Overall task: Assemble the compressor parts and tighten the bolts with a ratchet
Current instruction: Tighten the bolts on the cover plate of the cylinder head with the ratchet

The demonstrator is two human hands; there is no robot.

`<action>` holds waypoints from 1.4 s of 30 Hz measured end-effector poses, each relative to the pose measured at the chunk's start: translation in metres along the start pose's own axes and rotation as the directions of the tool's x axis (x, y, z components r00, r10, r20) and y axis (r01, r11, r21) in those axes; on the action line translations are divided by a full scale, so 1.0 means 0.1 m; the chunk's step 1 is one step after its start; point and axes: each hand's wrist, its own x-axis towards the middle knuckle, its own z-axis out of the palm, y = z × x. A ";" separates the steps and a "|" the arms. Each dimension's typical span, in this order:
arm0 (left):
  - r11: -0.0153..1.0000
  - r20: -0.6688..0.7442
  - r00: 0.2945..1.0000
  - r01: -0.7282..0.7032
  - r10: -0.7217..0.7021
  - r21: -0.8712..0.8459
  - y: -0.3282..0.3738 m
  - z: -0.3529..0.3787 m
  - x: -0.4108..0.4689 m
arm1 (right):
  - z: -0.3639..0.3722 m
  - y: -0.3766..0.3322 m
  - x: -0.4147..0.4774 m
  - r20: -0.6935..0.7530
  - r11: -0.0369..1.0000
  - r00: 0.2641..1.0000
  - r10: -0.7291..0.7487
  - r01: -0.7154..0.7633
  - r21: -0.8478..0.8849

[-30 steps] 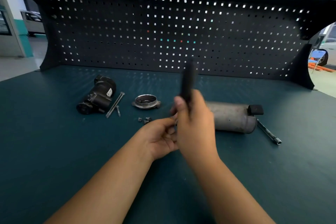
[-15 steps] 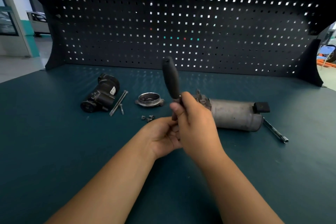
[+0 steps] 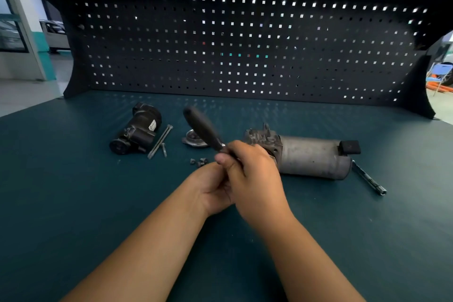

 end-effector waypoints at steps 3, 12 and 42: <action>1.000 -0.019 1.000 0.000 -0.001 -0.029 -0.03 0.01 0.03 | -0.04 0.04 -0.04 -0.147 0.872 0.932 0.331 -0.243 0.426; 0.999 -0.048 0.998 0.030 -0.031 -0.028 0.00 -0.03 -0.03 | 0.00 0.05 0.04 -0.026 0.960 0.978 0.206 -0.197 0.198; 0.992 0.037 0.996 0.077 -0.081 0.101 0.05 0.00 -0.12 | 0.09 0.20 -0.10 -0.261 0.500 0.529 0.807 -0.379 0.779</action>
